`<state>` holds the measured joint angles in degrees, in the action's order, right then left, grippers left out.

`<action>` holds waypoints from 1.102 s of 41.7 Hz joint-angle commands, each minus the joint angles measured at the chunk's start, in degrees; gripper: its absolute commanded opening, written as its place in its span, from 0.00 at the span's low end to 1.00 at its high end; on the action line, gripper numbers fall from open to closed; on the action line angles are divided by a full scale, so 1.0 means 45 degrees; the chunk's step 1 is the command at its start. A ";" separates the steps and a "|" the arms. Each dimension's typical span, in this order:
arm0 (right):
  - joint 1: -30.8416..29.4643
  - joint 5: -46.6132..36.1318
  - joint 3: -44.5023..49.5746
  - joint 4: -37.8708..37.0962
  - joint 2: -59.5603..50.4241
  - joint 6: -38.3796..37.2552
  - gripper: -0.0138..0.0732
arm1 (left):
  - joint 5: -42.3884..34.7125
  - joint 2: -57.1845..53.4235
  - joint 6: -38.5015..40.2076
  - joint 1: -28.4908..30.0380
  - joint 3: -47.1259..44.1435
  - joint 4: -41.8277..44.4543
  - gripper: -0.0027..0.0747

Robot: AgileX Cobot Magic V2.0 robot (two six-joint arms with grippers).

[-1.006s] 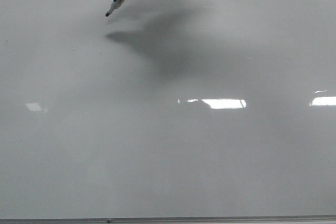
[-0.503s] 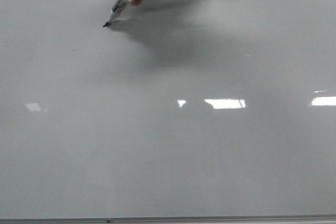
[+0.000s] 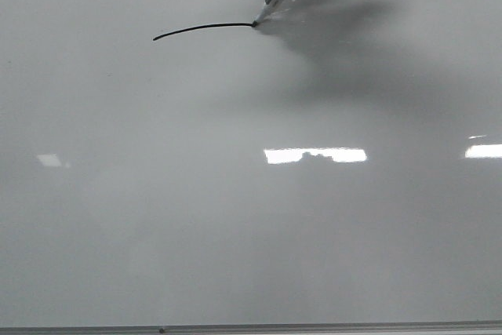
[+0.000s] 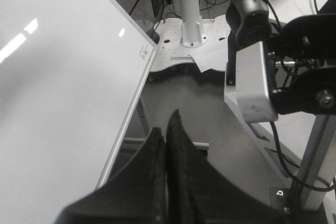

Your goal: Write number 7 on whiteboard

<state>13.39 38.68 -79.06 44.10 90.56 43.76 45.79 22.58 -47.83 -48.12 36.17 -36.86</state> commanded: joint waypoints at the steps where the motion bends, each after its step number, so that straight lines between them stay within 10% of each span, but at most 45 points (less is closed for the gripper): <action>1: -0.0033 -0.0939 -0.0227 -0.0253 -0.0318 0.0137 0.09 | -0.0852 0.0115 0.0128 -0.0119 0.0330 -0.0569 0.01; 30: 0.2435 -0.1392 -0.0227 -0.0314 0.2026 0.0137 0.09 | -0.0852 0.0115 0.0128 -0.0119 0.0330 -0.0569 0.01; 46: 0.2480 0.4386 -0.0960 0.2495 -0.1134 0.1333 0.09 | -0.0881 0.0115 0.0128 -0.0119 0.0330 -0.0868 0.01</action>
<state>24.43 53.99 -80.53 51.02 91.26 48.51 45.79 22.58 -47.83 -48.12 36.17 -37.06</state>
